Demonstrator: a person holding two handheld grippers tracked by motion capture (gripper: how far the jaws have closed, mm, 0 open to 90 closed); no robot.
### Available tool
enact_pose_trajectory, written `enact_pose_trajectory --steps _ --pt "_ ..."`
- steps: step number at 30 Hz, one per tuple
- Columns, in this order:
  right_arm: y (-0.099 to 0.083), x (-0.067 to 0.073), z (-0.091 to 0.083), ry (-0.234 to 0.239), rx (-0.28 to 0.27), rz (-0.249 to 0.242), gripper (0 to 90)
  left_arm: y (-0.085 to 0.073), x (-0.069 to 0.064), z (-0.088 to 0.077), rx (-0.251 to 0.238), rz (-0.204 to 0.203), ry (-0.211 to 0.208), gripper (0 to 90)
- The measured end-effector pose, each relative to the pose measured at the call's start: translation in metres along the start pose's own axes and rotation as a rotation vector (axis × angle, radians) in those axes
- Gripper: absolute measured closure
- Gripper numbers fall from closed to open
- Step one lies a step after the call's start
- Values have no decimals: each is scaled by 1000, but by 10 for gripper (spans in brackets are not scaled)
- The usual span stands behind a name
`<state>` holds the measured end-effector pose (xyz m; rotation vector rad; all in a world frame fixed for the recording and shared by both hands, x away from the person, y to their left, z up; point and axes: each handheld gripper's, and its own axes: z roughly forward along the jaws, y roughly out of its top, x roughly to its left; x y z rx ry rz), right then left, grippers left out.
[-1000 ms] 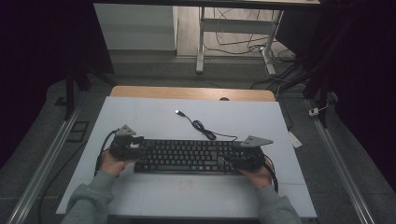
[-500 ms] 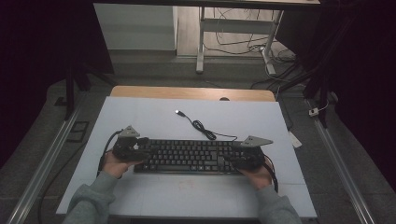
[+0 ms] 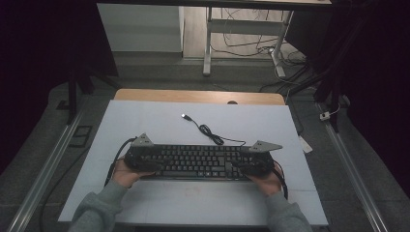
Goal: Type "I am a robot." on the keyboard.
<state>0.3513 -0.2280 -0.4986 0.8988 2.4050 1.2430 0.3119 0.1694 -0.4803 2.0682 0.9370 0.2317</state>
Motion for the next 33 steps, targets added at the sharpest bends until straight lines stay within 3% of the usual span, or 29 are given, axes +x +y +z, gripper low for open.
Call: enact_pose_trajectory --steps 27,33 --pt "0 0 1 -2 6 -1 465 1 -28 22 81 102 -85 374" --pt "0 0 1 -3 5 -1 465 -1 -32 30 111 115 -98 427"
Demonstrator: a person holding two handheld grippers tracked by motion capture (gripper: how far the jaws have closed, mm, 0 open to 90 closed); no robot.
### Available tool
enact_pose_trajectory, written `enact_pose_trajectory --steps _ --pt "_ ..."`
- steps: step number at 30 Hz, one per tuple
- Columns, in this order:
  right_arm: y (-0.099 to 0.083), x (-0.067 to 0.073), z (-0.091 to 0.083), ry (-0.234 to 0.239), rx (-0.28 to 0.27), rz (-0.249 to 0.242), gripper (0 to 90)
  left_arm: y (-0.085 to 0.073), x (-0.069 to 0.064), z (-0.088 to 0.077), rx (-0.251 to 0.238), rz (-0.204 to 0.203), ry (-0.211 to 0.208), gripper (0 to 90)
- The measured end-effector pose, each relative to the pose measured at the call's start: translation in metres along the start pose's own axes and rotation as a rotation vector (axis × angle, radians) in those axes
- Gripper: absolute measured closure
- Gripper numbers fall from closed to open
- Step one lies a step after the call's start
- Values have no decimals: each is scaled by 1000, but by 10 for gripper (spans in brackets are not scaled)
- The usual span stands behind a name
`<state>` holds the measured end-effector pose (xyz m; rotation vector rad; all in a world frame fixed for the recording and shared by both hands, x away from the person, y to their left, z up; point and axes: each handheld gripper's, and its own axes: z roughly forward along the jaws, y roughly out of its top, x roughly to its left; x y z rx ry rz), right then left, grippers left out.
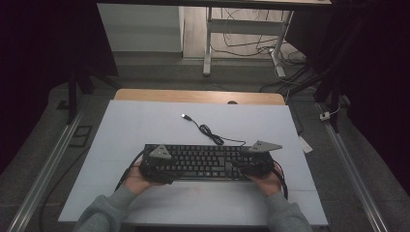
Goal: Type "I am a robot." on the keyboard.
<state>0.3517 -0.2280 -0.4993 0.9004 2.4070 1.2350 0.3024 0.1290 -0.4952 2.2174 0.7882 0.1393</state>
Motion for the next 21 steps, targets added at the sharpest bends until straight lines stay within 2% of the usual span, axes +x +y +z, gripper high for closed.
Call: enact_pose_trajectory --steps 7,16,21 --pt "0 0 0 4 -2 4 465 -2 -1 9 38 11 -14 572" --pt "0 0 0 4 1 1 465 -4 0 13 63 23 8 866" --pt "0 0 0 4 1 1 465 -5 3 16 68 9 22 886"
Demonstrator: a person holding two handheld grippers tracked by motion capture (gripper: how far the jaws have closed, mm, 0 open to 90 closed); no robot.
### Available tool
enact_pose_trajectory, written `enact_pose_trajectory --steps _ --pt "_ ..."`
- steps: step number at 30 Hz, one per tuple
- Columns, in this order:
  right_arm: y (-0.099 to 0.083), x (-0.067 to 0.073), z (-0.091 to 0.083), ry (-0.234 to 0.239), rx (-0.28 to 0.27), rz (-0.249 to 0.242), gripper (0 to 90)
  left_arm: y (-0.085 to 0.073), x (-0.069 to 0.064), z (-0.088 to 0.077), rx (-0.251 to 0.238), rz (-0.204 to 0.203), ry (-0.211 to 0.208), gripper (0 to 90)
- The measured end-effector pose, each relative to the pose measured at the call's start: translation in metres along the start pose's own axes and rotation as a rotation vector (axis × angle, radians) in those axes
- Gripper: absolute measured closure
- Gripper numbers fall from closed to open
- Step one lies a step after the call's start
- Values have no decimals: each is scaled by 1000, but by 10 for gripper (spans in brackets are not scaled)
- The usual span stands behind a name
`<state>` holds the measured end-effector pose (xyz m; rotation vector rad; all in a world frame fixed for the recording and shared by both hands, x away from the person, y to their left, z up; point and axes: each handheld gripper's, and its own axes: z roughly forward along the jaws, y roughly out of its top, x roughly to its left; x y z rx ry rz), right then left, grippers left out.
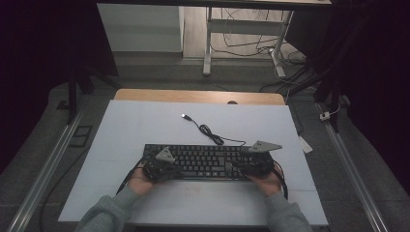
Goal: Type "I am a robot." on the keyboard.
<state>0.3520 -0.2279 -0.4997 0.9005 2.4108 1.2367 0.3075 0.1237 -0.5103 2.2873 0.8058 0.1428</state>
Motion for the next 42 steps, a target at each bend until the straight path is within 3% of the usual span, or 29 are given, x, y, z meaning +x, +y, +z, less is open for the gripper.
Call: enact_pose_trajectory --steps 22,30,33,36,42 --pt "0 0 0 -2 -1 -2 465 -2 0 7 15 10 24 887" --pt "0 -1 0 -1 -5 1 464 0 4 -13 -83 -12 31 881" --pt "0 0 -1 -3 -8 0 464 -1 7 -18 -110 -28 26 812" --pt "0 0 -1 -4 -12 -1 464 -2 10 -22 -136 -50 47 662" --pt "0 0 -1 -2 -13 -1 464 -5 19 -26 -143 -103 75 482"
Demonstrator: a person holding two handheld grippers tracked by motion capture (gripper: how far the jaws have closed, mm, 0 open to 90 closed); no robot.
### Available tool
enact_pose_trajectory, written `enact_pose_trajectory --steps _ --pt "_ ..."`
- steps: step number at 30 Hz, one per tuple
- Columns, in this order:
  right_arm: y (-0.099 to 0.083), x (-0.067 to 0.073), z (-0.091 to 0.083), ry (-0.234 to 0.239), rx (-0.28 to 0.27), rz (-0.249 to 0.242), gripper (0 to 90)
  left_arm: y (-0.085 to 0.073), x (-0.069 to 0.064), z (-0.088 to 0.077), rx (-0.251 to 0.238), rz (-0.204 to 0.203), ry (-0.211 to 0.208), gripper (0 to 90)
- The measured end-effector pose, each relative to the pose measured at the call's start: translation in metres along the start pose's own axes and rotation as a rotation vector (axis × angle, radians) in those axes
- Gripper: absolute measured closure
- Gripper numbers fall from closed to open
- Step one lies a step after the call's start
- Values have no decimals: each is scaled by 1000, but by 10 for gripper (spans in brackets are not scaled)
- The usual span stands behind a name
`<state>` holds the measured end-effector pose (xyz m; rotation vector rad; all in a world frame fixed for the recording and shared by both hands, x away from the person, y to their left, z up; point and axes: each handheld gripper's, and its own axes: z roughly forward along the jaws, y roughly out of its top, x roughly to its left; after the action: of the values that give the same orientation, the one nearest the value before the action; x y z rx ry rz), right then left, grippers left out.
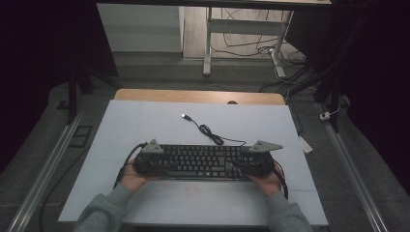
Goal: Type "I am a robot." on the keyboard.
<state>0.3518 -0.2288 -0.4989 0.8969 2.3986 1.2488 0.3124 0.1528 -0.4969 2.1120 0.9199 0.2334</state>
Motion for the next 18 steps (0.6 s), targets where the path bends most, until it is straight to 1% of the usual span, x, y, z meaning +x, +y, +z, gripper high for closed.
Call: enact_pose_trajectory --steps 3,7,9,13,18 --pt "0 0 0 0 0 0 464 -1 4 -1 2 -17 13 441" --pt "0 0 0 0 0 0 464 -2 8 -3 -1 -30 24 413" --pt "0 0 0 0 1 -1 464 -2 10 -4 -2 -31 28 405" --pt "0 0 0 0 0 -1 463 -3 15 -7 -3 -48 34 392" --pt "0 0 0 -1 4 -3 464 -4 18 -8 4 -51 40 388"
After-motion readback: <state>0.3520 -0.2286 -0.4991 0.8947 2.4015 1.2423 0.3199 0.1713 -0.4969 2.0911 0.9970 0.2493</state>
